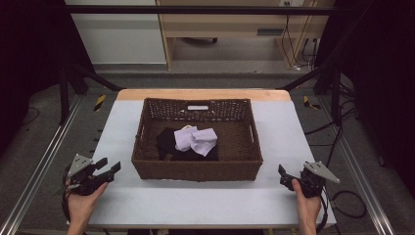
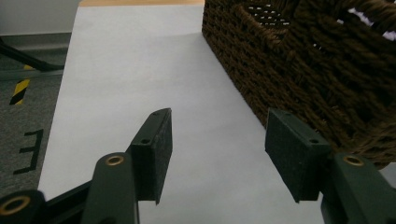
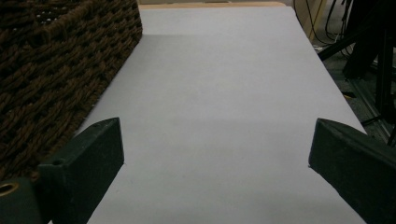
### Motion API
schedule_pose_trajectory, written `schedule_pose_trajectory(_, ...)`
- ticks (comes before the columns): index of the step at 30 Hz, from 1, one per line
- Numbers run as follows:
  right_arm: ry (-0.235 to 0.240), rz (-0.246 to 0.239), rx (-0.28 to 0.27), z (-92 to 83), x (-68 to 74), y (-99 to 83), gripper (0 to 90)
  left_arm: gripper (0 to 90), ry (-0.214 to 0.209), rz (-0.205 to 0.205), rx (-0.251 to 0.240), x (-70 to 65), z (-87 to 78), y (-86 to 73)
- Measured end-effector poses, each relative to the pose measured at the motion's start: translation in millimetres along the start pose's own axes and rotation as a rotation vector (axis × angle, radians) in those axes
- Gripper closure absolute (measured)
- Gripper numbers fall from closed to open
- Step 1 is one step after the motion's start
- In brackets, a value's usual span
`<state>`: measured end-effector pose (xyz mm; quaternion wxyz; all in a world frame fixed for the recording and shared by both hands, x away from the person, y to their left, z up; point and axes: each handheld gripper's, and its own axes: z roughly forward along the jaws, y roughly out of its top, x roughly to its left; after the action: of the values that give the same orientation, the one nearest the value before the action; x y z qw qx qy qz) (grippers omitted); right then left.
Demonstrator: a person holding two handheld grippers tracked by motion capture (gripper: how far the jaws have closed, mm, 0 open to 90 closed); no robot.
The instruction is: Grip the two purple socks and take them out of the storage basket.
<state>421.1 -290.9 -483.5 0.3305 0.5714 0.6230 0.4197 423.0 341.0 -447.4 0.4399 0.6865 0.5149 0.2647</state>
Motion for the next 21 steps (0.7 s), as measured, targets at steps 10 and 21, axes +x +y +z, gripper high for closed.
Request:
schedule_pose_trajectory(10,-0.032,-0.014,-0.017,-1.6,3.1,-1.1,3.8,40.2,-0.027,-0.005,-0.073,-7.6,-12.0,22.9)
schedule_pose_trajectory(21,-0.028,-0.008,-0.021,-2.0,2.5,-1.4,3.8,37.7,-0.064,0.004,-0.136,-20.1,-11.1,60.7)
